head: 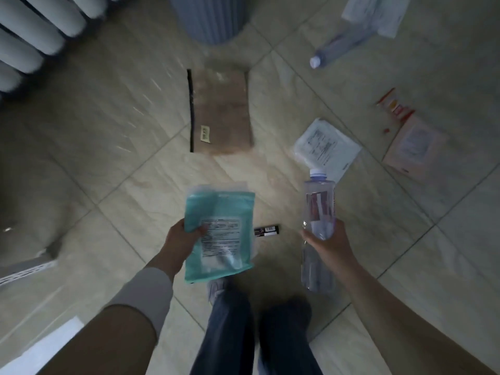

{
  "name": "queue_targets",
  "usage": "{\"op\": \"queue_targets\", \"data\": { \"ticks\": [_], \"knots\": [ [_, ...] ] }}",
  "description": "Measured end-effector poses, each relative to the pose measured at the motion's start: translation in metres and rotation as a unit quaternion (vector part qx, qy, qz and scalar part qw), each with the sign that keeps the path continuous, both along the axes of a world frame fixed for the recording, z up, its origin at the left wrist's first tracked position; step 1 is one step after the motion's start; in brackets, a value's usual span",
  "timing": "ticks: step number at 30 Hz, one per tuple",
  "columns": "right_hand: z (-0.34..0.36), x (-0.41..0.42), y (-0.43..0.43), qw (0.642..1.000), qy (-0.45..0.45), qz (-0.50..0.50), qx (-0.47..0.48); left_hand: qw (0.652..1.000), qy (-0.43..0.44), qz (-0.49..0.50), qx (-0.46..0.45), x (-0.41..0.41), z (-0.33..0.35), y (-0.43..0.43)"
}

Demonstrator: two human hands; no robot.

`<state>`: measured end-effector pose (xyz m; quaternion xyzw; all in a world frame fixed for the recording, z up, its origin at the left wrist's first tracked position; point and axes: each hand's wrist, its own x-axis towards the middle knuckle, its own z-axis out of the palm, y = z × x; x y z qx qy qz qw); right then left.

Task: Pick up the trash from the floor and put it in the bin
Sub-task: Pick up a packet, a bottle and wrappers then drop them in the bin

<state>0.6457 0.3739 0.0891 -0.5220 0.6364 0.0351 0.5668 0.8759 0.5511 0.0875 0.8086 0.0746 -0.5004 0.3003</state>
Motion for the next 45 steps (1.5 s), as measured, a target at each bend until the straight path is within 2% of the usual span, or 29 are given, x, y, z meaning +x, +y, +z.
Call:
{"op": "queue_targets", "data": {
  "ticks": [6,12,16,20,22,25,31,40,45],
  "knots": [
    [0.116,0.046,0.008,0.999,-0.024,-0.033,-0.016,0.991,-0.005,0.131,-0.031,0.03,0.119,0.013],
    [0.175,0.123,0.02,0.993,-0.003,-0.113,0.017,0.981,0.036,0.176,-0.07,0.081,0.171,0.013],
    [0.183,0.186,0.021,0.991,0.039,-0.131,0.006,0.977,0.059,0.163,-0.126,0.153,0.18,0.006],
    [0.184,0.252,0.011,0.99,0.033,-0.136,0.017,0.978,0.04,0.14,-0.147,0.237,0.19,-0.007],
    [0.183,0.282,0.0,0.987,0.035,-0.139,0.07,0.979,0.022,0.134,-0.15,0.271,0.194,-0.021],
    [0.187,0.317,-0.015,0.975,-0.014,-0.175,0.139,0.975,0.004,0.13,-0.18,0.311,0.204,-0.051],
    [0.197,0.366,-0.051,0.965,-0.023,-0.199,0.17,0.963,0.004,0.124,-0.239,0.365,0.228,-0.137],
    [0.199,0.403,-0.135,0.95,-0.073,-0.173,0.249,0.959,-0.025,0.135,-0.248,0.422,0.218,-0.262],
    [0.202,0.439,-0.195,0.954,-0.08,-0.148,0.25,0.96,-0.063,0.079,-0.261,0.45,0.212,-0.324]
  ]
}}
